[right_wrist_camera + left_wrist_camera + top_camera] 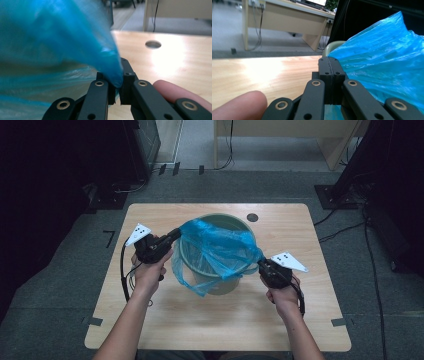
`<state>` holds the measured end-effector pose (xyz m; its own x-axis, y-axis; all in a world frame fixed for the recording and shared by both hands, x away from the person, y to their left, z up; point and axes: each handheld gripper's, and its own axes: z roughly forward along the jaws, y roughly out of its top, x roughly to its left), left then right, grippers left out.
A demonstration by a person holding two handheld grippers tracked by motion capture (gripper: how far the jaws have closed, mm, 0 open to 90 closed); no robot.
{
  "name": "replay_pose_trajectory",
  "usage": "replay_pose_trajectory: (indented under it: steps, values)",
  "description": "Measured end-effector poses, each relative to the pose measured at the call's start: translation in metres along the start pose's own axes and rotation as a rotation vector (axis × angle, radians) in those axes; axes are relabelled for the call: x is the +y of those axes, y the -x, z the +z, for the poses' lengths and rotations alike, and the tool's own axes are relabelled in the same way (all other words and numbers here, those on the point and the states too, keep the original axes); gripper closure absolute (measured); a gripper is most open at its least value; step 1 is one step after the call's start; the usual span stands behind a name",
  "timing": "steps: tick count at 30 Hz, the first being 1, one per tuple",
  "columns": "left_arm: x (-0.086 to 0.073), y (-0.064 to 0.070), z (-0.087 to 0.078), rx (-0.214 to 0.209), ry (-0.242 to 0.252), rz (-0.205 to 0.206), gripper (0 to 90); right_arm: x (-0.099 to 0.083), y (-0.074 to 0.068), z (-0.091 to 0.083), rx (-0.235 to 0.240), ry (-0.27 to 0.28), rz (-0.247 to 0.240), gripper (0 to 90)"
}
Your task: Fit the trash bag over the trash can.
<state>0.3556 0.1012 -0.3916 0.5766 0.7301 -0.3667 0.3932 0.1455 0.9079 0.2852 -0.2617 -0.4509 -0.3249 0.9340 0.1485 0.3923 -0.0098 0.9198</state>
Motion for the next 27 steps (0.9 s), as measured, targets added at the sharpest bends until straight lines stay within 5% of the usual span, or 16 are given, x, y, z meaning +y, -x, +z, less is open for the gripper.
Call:
replay_pose_trajectory:
  steps: [8, 12, 18, 24, 27]
  values:
    - [-0.003, -0.003, 0.006, 0.07, -0.024, 0.011, 90.0, -0.015, -0.013, 0.012, 0.025, -0.027, -0.011, 89.2]
    - [-0.006, 0.001, 0.003, 0.063, -0.028, 0.038, 90.0, -0.018, -0.015, 0.009, 0.015, -0.03, -0.046, 88.5]
    - [-0.006, 0.01, -0.006, 0.072, 0.004, 0.068, 89.8, -0.009, -0.012, -0.012, 0.081, 0.05, 0.0, 63.0]
    - [-0.002, 0.014, -0.016, 0.084, 0.045, 0.083, 85.5, 0.0, -0.007, -0.034, 0.118, 0.15, 0.004, 45.6]
    - [0.0, 0.017, -0.019, 0.083, 0.053, 0.092, 85.0, 0.003, -0.005, -0.045, 0.137, 0.204, -0.009, 29.3]
